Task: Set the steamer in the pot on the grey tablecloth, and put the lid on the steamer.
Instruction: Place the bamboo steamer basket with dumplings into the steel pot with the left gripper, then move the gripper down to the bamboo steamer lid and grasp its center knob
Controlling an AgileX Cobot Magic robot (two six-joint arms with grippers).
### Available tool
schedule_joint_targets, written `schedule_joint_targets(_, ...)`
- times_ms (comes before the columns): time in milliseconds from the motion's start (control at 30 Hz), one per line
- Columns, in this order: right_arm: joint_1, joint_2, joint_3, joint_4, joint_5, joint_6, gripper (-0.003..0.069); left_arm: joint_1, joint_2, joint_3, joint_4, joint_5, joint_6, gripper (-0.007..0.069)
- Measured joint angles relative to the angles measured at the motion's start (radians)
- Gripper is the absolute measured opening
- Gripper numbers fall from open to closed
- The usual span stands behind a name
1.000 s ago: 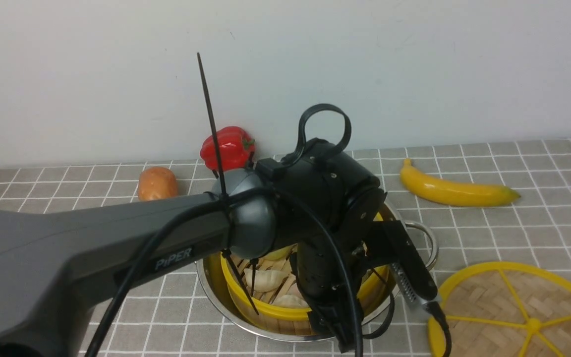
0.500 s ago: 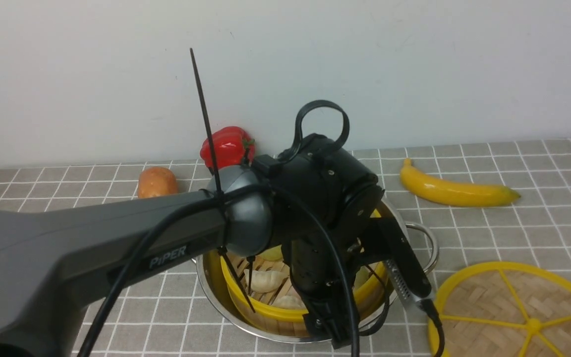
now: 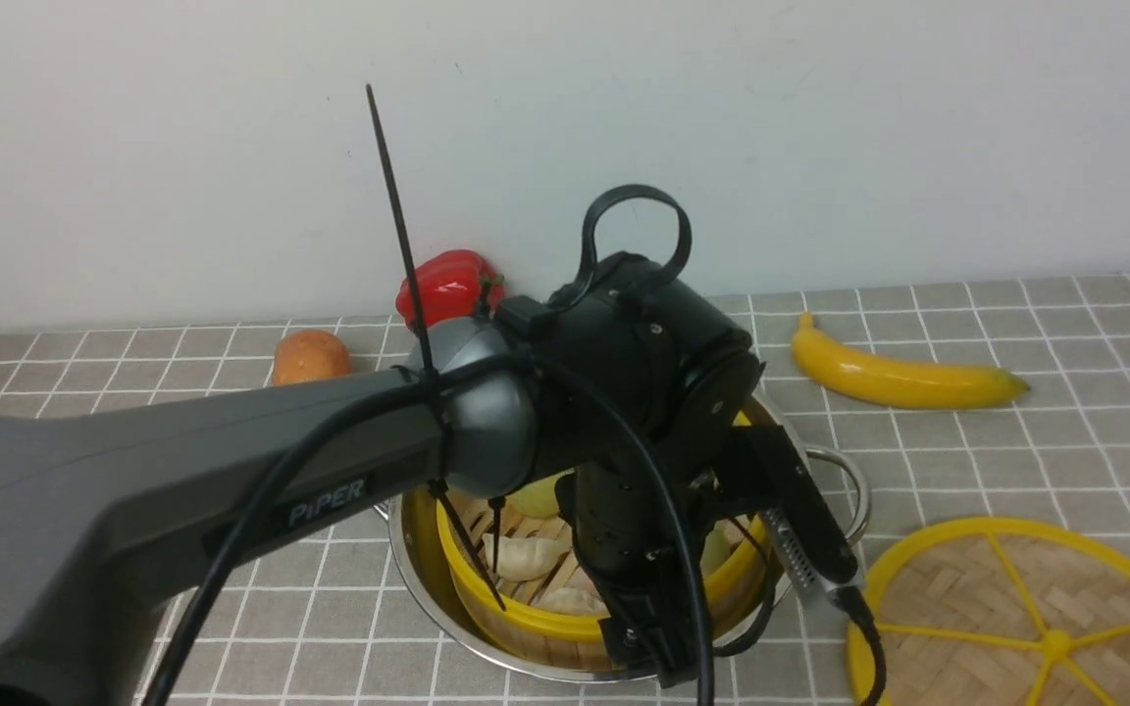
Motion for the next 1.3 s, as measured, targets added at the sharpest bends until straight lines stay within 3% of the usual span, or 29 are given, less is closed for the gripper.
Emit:
schedule_joint_targets(267,0.0,0.0,0.0,0.0,0.0,0.0,0.0243,0.0,-0.01,-0.138,-0.011,0.056,0.008,0.0555)
schedule_joint_targets(467,0.0,0.0,0.0,0.0,0.0,0.0,0.0243,0.0,-0.044,-0.244,-0.121,0.058,0.004,0.0539)
schedule_joint_targets(567,0.0,0.0,0.0,0.0,0.0,0.0,0.0243,0.0,-0.07,-0.301,-0.221,0.06,-0.04,0.0479)
schedule_joint_targets(633,0.0,0.0,0.0,0.0,0.0,0.0,0.0243,0.0,-0.105,-0.373,-0.285,0.062,-0.083,0.0365)
schedule_joint_targets(667,0.0,0.0,0.0,0.0,0.0,0.0,0.0243,0.0,-0.105,-0.379,-0.285,0.062,-0.083,0.0354)
schedule_joint_targets(733,0.0,0.0,0.0,0.0,0.0,0.0,0.0243,0.0,-0.146,-0.46,-0.286,0.048,-0.112,0.0179)
schedule_joint_targets(867,0.0,0.0,0.0,0.0,0.0,0.0,0.0243,0.0,-0.19,-0.542,-0.286,-0.057,-0.123,0.0008)
schedule_joint_targets(1100,0.0,0.0,0.0,0.0,0.0,0.0,0.0243,0.0,-0.209,-0.604,-0.146,-0.267,-0.123,-0.002)
schedule_joint_targets(1300,0.0,0.0,0.0,0.0,0.0,0.0,0.0243,0.002,-0.213,-0.59,-0.049,-0.344,-0.103,-0.0008)
